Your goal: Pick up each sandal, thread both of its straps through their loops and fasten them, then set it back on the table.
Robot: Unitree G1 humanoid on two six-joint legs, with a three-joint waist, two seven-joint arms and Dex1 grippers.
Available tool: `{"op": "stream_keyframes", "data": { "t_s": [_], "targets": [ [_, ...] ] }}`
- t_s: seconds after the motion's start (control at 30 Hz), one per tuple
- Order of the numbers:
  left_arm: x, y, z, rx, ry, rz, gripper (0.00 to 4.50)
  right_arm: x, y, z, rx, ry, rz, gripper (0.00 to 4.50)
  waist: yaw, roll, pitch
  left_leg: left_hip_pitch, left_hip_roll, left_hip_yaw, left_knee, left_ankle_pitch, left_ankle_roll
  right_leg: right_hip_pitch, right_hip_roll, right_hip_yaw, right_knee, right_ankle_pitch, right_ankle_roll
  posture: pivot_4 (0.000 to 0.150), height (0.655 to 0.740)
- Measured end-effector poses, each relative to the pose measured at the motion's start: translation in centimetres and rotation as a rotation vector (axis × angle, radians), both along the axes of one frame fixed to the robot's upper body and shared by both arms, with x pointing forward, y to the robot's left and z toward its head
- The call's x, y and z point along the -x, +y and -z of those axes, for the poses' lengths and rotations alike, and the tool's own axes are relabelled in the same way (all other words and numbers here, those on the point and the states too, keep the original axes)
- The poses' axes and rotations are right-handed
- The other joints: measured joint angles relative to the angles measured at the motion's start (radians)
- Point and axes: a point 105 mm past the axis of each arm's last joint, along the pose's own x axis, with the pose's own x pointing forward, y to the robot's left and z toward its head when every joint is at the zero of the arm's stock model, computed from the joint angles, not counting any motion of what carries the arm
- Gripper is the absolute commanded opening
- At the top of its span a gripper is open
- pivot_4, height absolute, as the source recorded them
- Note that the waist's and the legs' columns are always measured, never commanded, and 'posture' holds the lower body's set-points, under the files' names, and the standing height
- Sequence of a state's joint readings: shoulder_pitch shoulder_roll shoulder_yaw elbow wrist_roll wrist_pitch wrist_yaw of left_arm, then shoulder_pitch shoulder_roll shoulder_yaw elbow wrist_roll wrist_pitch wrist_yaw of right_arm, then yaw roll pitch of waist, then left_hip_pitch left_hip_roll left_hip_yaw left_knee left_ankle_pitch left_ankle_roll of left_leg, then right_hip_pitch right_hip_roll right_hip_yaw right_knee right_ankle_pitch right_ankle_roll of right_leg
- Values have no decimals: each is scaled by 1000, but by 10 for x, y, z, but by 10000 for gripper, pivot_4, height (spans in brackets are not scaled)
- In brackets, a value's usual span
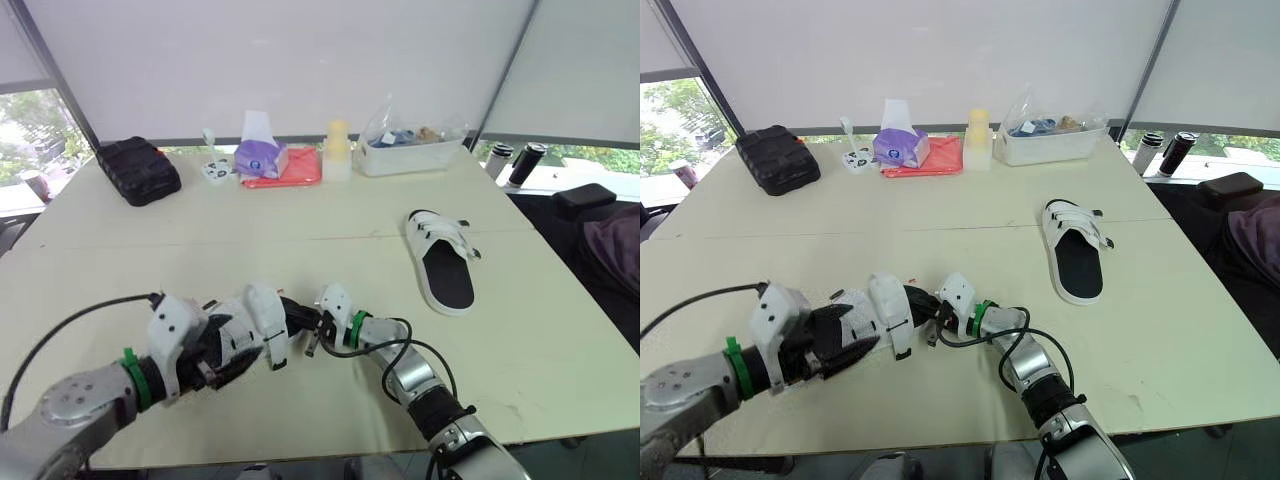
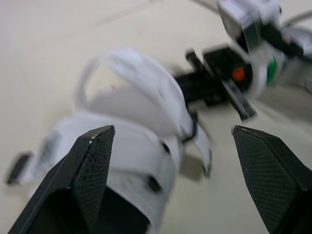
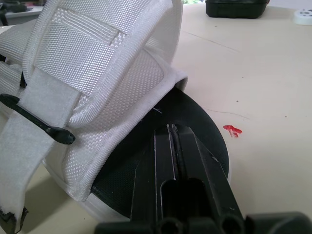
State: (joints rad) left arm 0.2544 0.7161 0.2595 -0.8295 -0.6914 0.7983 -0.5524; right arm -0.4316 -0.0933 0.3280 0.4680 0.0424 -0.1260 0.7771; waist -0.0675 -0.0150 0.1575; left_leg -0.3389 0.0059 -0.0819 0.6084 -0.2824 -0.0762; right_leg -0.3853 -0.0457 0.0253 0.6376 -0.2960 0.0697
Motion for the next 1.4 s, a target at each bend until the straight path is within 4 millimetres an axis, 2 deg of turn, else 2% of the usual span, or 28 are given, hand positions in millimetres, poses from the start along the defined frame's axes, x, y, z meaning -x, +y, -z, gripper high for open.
{"op": "stream_keyframes", "data": {
  "t_s": [0.23,0.63,0.8,1.07,1.3,1.33,1.37,1.4],
  "targets": [
    [14,-14,15,72,161,130,44949,1,0,0,0,1,-6,0,-1,1,0,0,1,0,-1,0,0,-1,1,0,-1,0,1,1500,7400],
    [0,-12,23,134,232,129,44949,1,-1,0,0,0,-2,0,1,1,-1,0,1,0,-1,0,0,0,1,-1,-1,1,-1,1500,7400],
    [-8,-20,30,161,275,123,44949,1,-2,1,-1,1,9,0,6,2,-3,0,1,0,-1,0,0,2,1,-1,-2,0,0,1500,7400],
    [-8,-22,43,177,392,126,44949,1,-2,2,-2,2,15,0,5,3,-4,1,1,0,-1,0,0,2,1,-1,-2,0,0,1500,7400],
    [-20,-42,49,245,438,168,44949,0,-3,3,-6,4,33,0,10,3,-5,1,1,-1,0,0,0,4,2,-2,-2,0,2,1500,7400],
    [-21,-44,50,246,443,171,39805,0,-3,3,-7,4,34,0,10,3,-5,1,1,-1,0,0,0,4,2,-2,-2,0,2,1500,7400],
    [-23,-43,52,245,447,163,37118,0,-3,3,-7,4,35,0,10,3,-5,1,1,-1,0,0,0,4,2,-2,-2,0,2,1500,7400],
    [-25,-42,54,240,449,151,32225,0,-2,3,-8,4,36,0,9,3,-5,1,1,-1,0,0,0,4,2,-2,-2,0,2,1500,7400]
  ]
}}
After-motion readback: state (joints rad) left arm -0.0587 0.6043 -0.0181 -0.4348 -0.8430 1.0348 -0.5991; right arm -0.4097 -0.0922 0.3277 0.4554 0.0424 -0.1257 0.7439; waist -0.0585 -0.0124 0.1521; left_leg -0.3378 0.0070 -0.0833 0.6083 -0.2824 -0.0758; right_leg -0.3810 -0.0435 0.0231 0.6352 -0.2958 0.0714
